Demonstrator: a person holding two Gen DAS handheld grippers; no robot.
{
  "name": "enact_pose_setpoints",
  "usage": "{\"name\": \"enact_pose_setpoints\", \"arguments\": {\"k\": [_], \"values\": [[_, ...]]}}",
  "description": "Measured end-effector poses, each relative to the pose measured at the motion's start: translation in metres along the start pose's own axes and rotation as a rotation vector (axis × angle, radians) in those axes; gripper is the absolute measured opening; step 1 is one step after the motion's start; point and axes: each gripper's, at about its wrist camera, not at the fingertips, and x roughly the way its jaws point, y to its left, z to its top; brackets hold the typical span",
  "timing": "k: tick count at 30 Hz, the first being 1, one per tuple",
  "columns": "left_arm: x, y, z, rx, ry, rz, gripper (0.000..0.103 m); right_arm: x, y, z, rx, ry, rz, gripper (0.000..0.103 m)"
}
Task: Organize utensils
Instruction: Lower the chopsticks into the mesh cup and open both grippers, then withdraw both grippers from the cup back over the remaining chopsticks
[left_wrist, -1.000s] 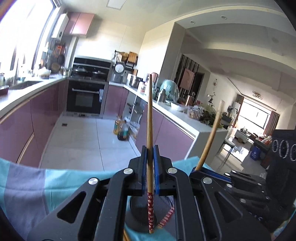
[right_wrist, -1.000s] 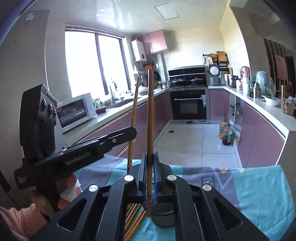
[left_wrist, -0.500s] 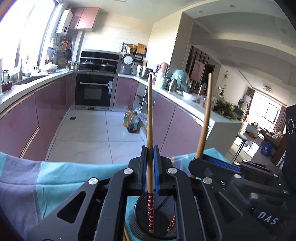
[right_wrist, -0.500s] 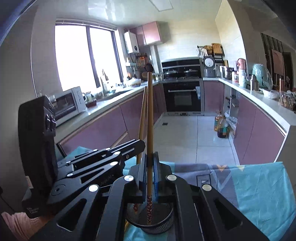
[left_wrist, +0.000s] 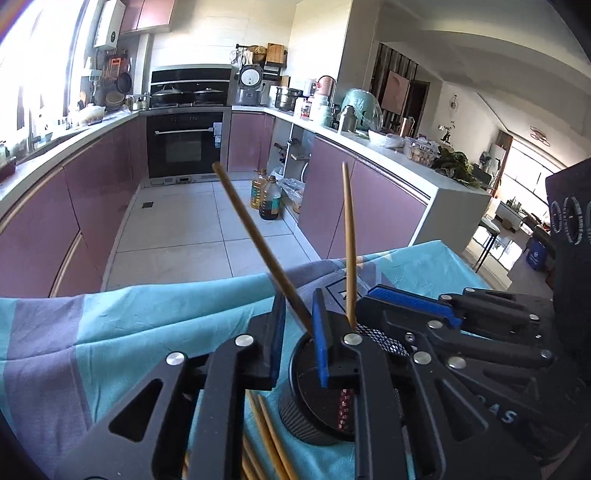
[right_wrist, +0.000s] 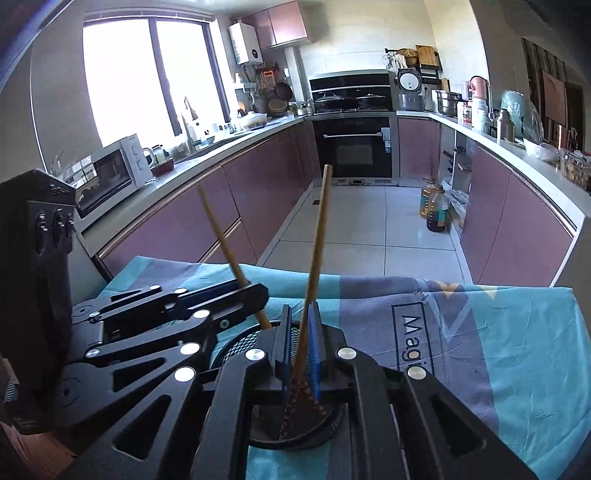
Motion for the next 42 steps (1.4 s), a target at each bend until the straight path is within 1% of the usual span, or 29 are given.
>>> {"name": "enact_pose_setpoints", "arguments": {"k": [1,4,5,9,11,15,17,18,20,22,24,25,26,27,29,31,33,35,38,39,42], "values": [[-0.002,0.002,0.002,0.001,-0.007,0.002,0.018,0.000,-0.001,0.000,0.005,-0.005,-0.003,0.011],[-0.009,0.009,0.006,0.004,-0.023,0.013,0.019,0.000,-0.004,-0.001,0.013,-0.012,0.000,0.014],[-0.014,0.006,0.002,0.005,-0.026,0.009,0.020,0.000,-0.004,-0.001,0.011,-0.011,0.001,0.015],[-0.019,0.012,0.007,0.005,-0.025,0.023,0.020,0.001,-0.003,-0.002,0.006,-0.006,0.009,0.017],[-0.021,0.011,0.005,0.004,-0.020,0.026,0.020,0.001,-0.001,-0.002,0.004,-0.004,0.012,0.019],[-0.023,0.012,0.000,-0.001,-0.010,0.019,0.020,-0.001,0.001,-0.006,-0.001,-0.005,0.010,0.019],[-0.028,0.014,-0.007,0.004,-0.015,0.016,0.021,-0.007,0.003,-0.009,-0.004,-0.015,0.015,0.020],[-0.033,0.016,-0.009,0.005,-0.023,0.015,0.023,-0.012,0.005,-0.011,-0.007,-0.023,0.022,0.021],[-0.041,0.015,-0.015,0.007,-0.041,0.021,0.034,-0.022,0.007,-0.014,-0.016,-0.042,0.034,0.027],[-0.056,0.019,-0.021,0.013,-0.063,0.021,0.040,-0.035,0.012,-0.020,-0.029,-0.062,0.060,0.029],[-0.071,0.024,-0.028,0.017,-0.079,0.027,0.041,-0.048,0.018,-0.026,-0.052,-0.082,0.087,0.032],[-0.081,0.028,-0.033,0.022,-0.088,0.032,0.044,-0.054,0.022,-0.030,-0.065,-0.084,0.106,0.036],[-0.087,0.028,-0.037,0.023,-0.092,0.037,0.047,-0.060,0.026,-0.034,-0.077,-0.085,0.134,0.038],[-0.093,0.029,-0.041,0.025,-0.092,0.039,0.048,-0.064,0.030,-0.038,-0.085,-0.084,0.154,0.038],[-0.106,0.035,-0.055,0.036,-0.085,0.058,0.049,-0.070,0.039,-0.048,-0.114,-0.071,0.193,0.039],[-0.114,0.042,-0.070,0.045,-0.063,0.083,0.049,-0.069,0.046,-0.057,-0.126,-0.047,0.209,0.041],[-0.120,0.050,-0.086,0.040,-0.040,0.112,0.049,-0.062,0.053,-0.068,-0.139,-0.006,0.203,0.041],[-0.123,0.059,-0.102,0.021,-0.005,0.112,0.049,-0.050,0.057,-0.080,-0.142,0.044,0.193,0.041],[-0.123,0.071,-0.127,0.002,0.055,0.126,0.049,-0.034,0.058,-0.093,-0.115,0.107,0.187,0.041],[-0.122,0.074,-0.130,-0.004,0.071,0.129,0.049,-0.028,0.057,-0.098,-0.100,0.129,0.183,0.041],[-0.120,0.083,-0.150,-0.023,0.115,0.128,0.049,-0.016,0.054,-0.108,-0.055,0.169,0.173,0.041]]}}
